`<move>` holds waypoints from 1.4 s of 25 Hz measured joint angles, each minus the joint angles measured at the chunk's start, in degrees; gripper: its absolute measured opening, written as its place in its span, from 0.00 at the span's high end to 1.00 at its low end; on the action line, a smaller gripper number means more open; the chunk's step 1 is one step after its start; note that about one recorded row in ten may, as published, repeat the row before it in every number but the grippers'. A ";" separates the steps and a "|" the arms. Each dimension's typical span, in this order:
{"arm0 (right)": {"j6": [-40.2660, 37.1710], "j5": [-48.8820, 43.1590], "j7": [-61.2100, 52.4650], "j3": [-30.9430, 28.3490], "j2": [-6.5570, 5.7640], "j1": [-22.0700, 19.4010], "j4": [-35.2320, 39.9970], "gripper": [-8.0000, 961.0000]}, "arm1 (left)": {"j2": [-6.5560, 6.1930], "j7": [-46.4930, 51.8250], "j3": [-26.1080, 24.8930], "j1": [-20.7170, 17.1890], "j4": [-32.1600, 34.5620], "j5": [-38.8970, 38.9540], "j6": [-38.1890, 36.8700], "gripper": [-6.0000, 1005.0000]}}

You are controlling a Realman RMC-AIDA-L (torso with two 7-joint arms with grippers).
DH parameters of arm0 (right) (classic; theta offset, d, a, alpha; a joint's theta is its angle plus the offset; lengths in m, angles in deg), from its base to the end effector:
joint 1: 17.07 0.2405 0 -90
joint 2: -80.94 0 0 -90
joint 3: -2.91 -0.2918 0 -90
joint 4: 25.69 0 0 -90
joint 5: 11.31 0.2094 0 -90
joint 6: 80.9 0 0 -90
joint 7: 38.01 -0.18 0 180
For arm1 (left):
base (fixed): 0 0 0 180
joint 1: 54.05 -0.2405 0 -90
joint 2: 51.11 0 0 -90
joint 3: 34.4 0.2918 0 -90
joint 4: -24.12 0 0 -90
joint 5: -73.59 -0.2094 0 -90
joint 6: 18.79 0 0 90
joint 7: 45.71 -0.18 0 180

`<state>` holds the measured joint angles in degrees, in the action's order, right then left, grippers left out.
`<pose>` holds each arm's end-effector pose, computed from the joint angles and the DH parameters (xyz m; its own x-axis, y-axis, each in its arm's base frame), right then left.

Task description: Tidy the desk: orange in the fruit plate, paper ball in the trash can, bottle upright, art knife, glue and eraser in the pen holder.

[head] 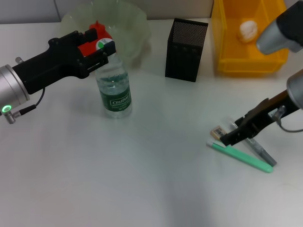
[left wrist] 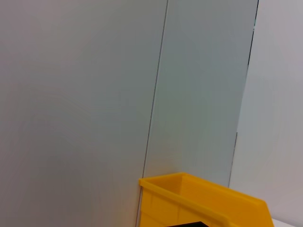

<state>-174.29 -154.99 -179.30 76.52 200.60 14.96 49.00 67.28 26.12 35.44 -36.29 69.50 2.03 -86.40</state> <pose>0.2378 0.3579 -0.0501 0.7062 -0.6848 0.1798 -0.6217 -0.7213 -0.3053 -0.2623 0.3726 -0.0324 0.6892 0.1591 0.7069 0.5451 -0.7566 -0.3612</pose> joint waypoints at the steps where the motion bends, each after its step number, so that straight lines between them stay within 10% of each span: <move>1: -0.05 -0.02 -0.19 0.80 0.02 0.07 -0.20 0.28 | 0.00 0.00 -0.01 0.01 0.01 0.01 -0.01 0.39; 35: 5.22 -2.22 -1.76 6.18 -0.18 2.92 -10.76 0.58 | 0.09 0.01 -1.48 -0.19 0.06 0.20 -0.12 0.39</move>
<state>-169.07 -157.21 -181.06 82.70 200.42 17.88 38.24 67.37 26.14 33.96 -36.47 69.56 2.23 -86.52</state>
